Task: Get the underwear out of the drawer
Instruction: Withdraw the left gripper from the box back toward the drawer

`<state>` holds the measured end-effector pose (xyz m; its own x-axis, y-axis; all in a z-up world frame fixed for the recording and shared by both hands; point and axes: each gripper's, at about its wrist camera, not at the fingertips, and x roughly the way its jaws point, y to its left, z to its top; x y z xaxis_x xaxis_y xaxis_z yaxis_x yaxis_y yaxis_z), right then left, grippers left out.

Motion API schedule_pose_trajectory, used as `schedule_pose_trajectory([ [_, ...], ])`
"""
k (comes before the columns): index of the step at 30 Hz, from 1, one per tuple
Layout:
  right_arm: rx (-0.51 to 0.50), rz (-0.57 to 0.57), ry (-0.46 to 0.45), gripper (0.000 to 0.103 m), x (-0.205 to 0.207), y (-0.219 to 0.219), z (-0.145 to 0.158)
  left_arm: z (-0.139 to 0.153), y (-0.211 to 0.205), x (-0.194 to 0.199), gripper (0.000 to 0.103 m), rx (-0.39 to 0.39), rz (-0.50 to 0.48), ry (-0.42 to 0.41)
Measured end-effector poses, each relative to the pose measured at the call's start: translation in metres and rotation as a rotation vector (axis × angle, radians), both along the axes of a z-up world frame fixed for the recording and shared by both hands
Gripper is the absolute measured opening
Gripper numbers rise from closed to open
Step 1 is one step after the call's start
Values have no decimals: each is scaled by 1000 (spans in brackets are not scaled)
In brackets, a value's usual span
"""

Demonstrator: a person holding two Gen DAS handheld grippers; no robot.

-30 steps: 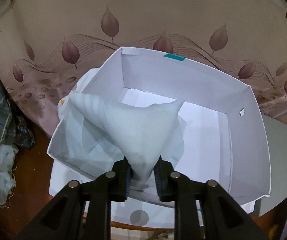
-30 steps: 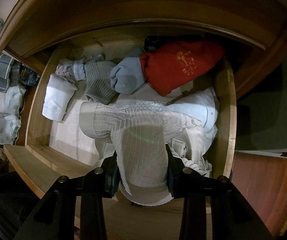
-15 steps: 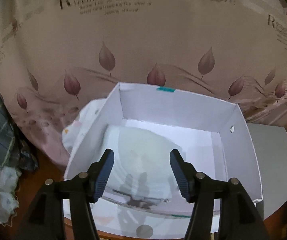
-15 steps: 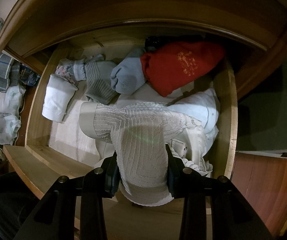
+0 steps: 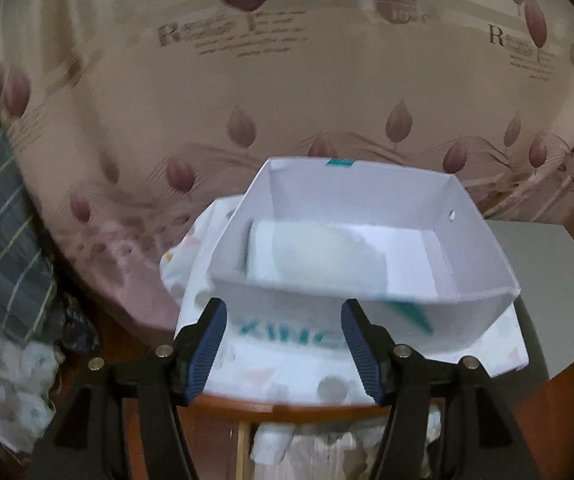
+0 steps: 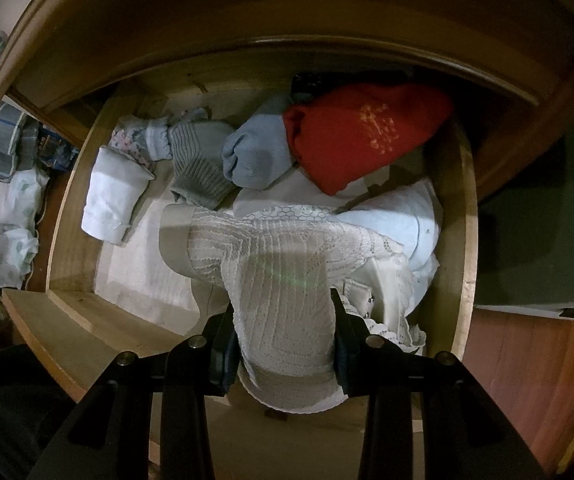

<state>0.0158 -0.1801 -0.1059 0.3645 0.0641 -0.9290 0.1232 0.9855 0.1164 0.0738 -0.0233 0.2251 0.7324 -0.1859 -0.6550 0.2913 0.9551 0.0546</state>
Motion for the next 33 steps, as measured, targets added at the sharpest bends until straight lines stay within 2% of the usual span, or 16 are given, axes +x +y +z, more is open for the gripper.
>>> schedule_pose_trajectory([
  [4,10,-8,-10,35,-2,-2,-1,-32,31,-18,61,-25,80,18],
  [10,16,-15,-49,33,-3,-2,3,-111,60,-25,61,11,193,100],
  [16,36,-47,-78,31,-7,-8,8,-163,75,-21,61,2,234,165],
  [21,27,-46,-107,30,-11,-9,15,-181,83,-14,61,-7,229,213],
  [25,14,-50,-130,30,-13,-8,26,-181,91,-12,61,-42,253,226],
  [29,56,-45,-157,30,-16,-8,47,-182,99,-7,61,-50,276,234],
  [33,23,-14,-166,30,-20,-2,69,-183,102,-2,61,-51,276,244],
])
